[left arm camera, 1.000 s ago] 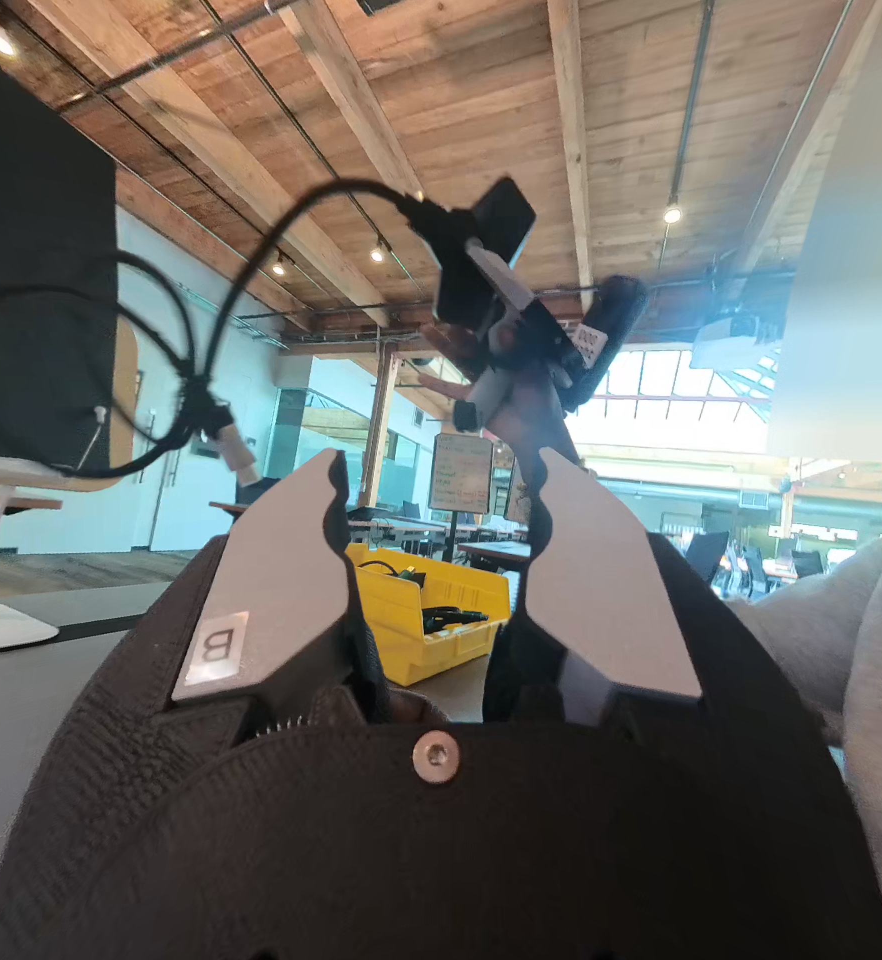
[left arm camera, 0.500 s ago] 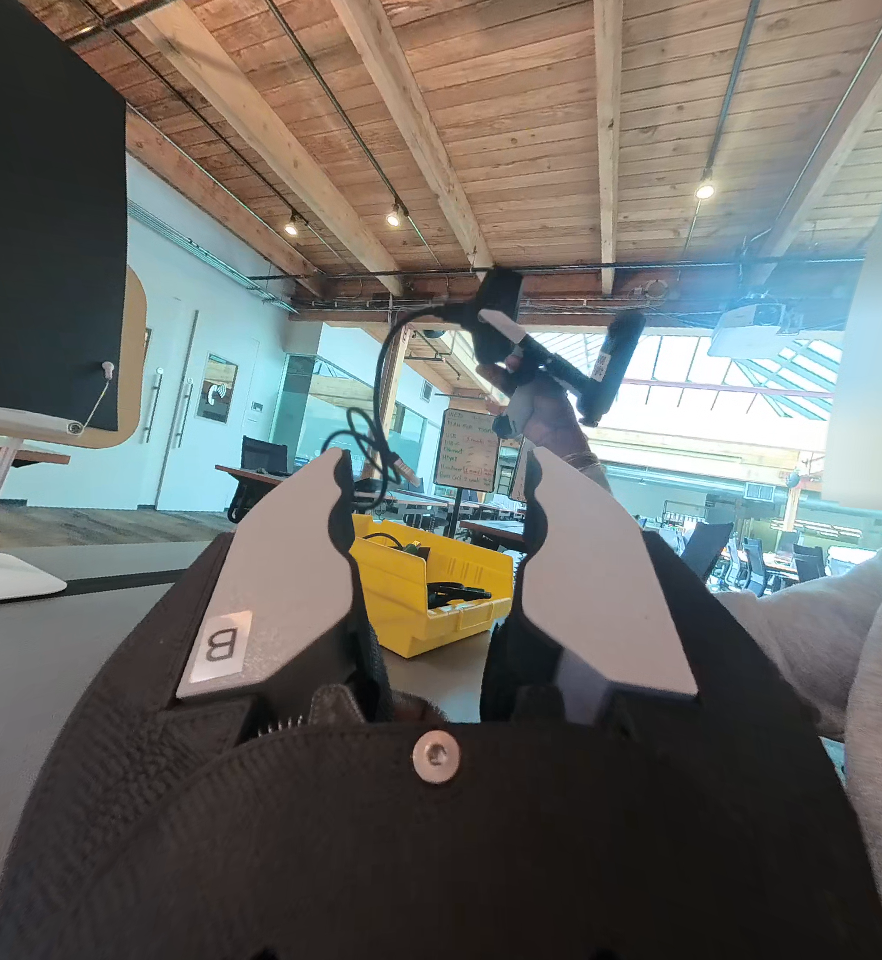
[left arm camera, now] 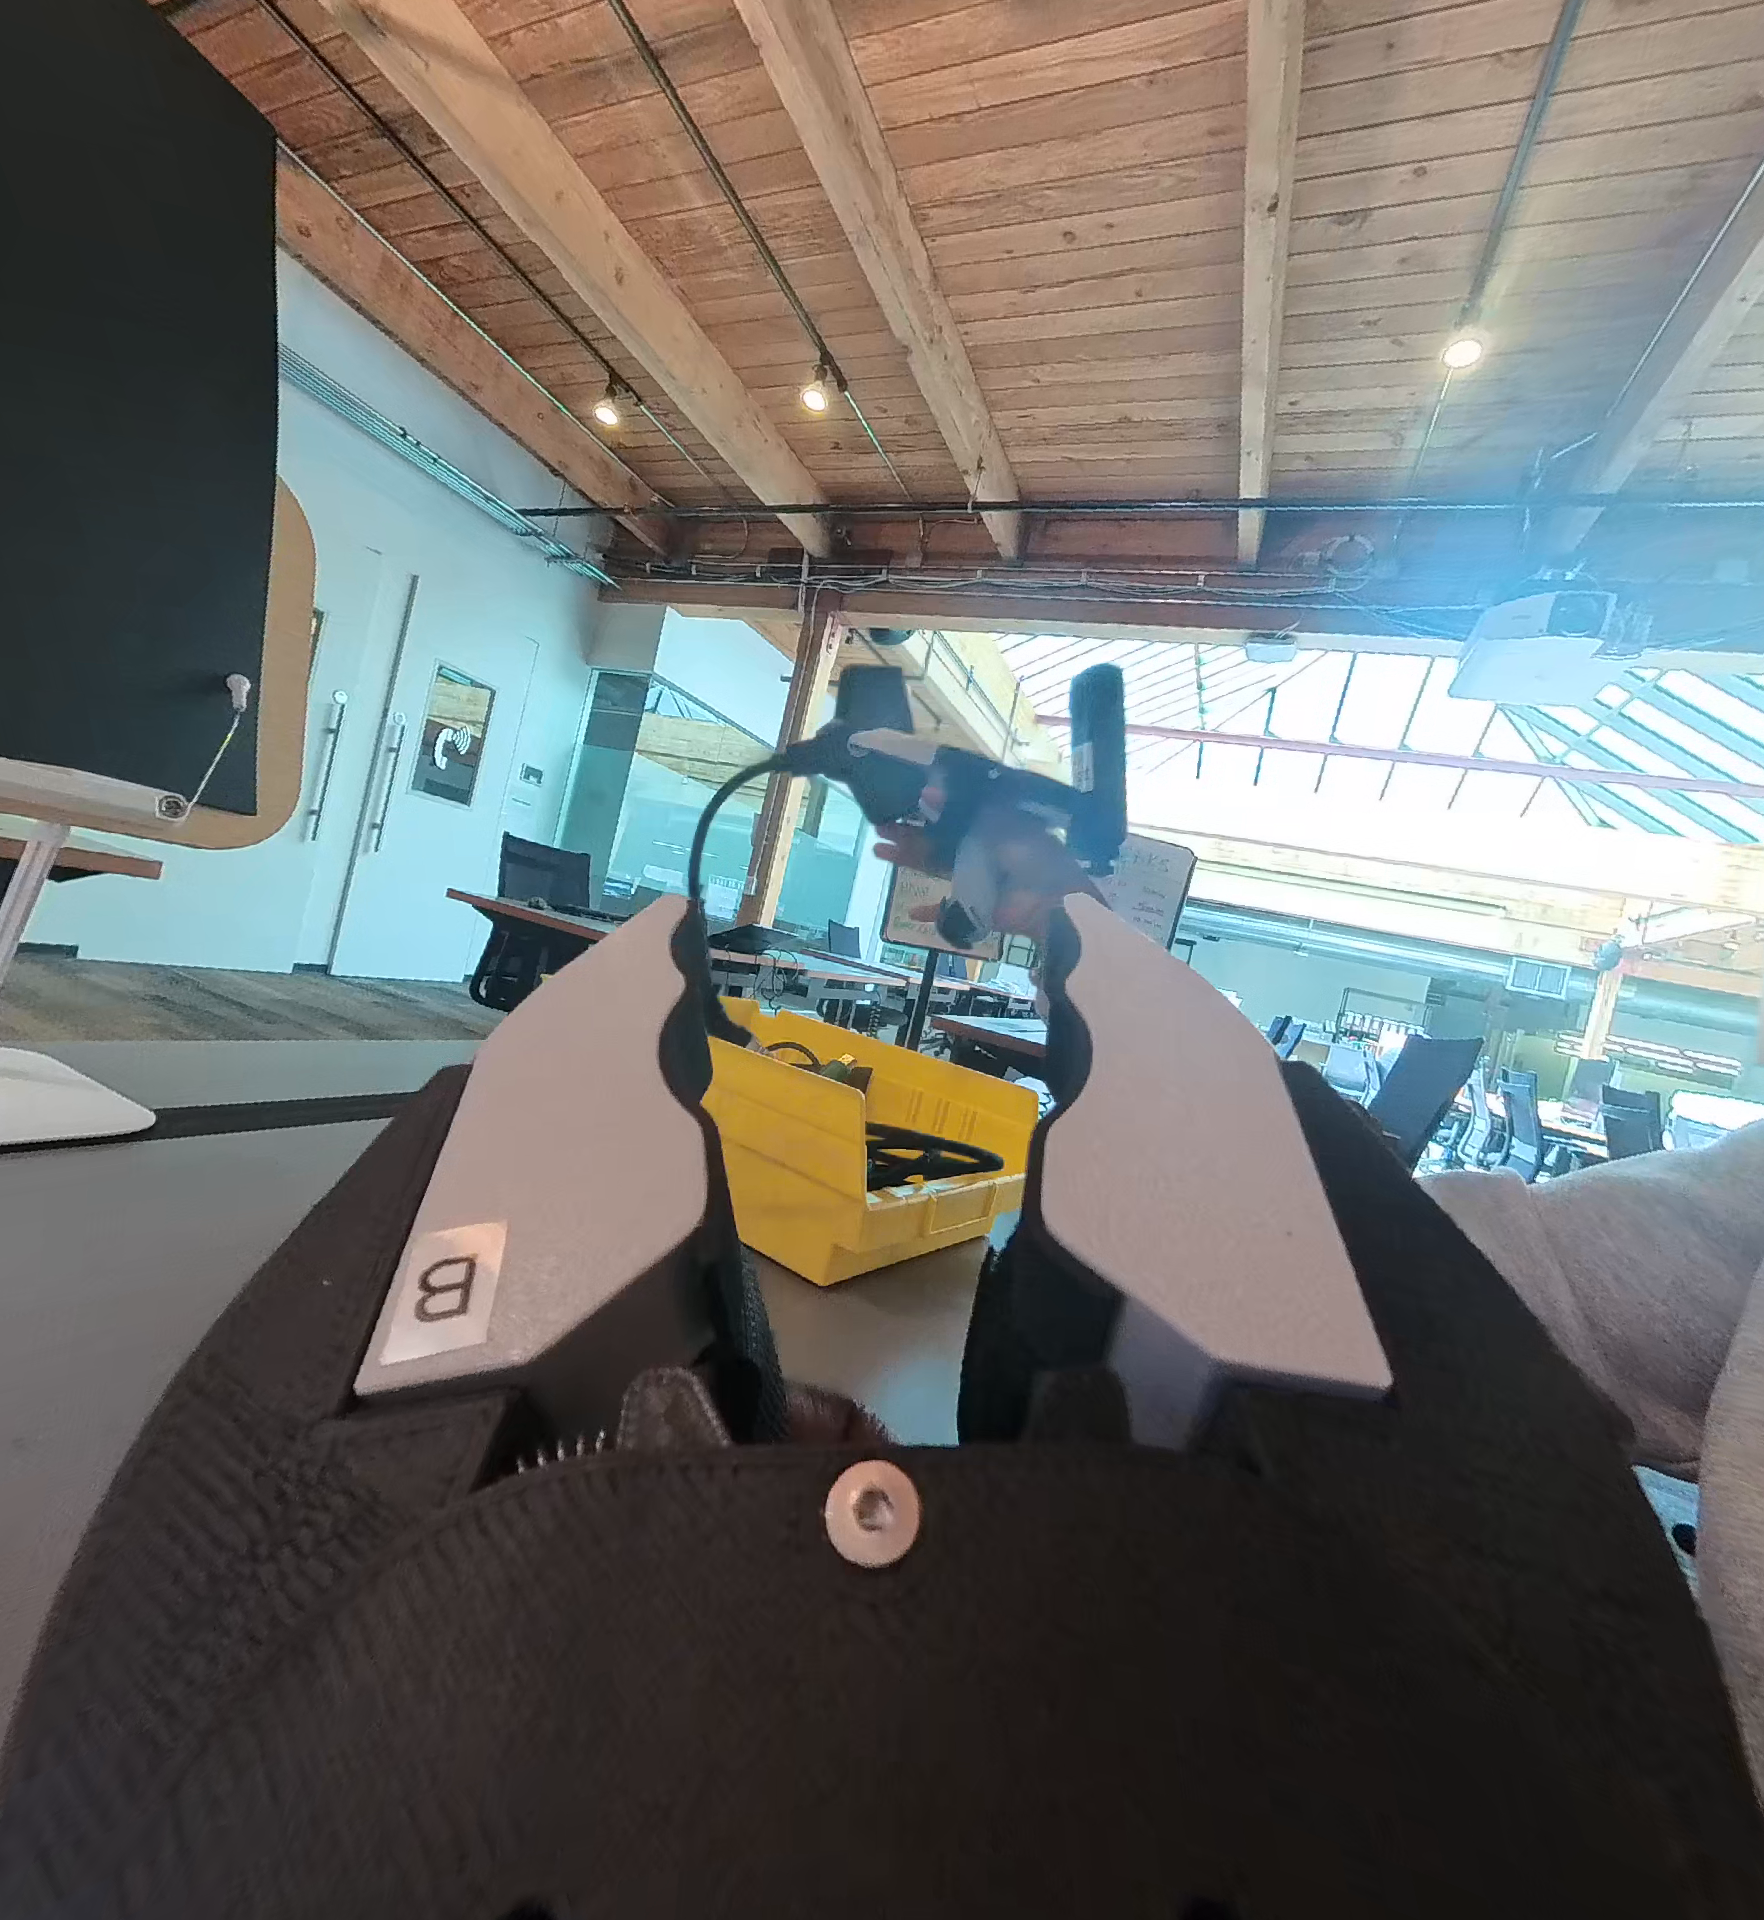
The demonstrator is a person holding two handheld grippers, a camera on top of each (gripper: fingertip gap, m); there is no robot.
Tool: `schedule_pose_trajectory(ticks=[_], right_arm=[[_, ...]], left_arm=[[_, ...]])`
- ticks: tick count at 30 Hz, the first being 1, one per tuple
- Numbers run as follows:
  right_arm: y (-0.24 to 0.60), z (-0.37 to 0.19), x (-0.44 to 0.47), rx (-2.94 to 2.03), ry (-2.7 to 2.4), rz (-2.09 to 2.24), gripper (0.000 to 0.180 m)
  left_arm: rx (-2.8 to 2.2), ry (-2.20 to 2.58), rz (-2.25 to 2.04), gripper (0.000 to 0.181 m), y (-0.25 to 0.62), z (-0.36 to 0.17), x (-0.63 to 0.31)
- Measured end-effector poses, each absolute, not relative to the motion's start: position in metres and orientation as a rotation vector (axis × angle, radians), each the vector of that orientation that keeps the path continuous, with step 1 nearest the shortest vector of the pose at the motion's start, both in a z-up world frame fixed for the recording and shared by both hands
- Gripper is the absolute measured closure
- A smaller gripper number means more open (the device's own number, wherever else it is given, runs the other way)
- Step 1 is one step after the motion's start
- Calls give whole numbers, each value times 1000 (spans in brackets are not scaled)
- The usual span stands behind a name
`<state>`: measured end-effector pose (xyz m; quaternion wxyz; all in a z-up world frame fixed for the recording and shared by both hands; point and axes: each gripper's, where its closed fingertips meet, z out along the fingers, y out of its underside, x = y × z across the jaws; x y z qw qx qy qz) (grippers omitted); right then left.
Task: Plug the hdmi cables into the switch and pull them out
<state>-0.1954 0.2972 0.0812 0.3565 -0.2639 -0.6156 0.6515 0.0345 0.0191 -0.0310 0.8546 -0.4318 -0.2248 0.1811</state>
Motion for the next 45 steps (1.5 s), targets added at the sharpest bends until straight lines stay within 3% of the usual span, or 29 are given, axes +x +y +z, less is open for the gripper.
schedule_pose_trajectory(ticks=[8,19,23,28,32,39,45], right_arm=[[309,4,-240,-1010,-1800,1645,156],[323,-103,-266,-1202,-2134,1024,151],[325,-93,-262,-1109,-2137,896,113],[342,-42,-239,-1066,-2005,993,99],[388,-30,-221,-1209,-1876,1042,107],[447,-123,-189,-1628,-2117,882,123],[420,-150,-172,-1665,-2375,1032,156]], left_arm=[[-914,-480,374,120,20,-32,33],[-918,-487,368,120,20,-33,33],[-916,-490,368,120,20,-33,32],[-927,-505,371,120,20,-35,30],[-937,-507,399,120,20,-37,29],[-904,-505,486,116,15,-36,25],[-886,-517,507,112,12,-36,23]])
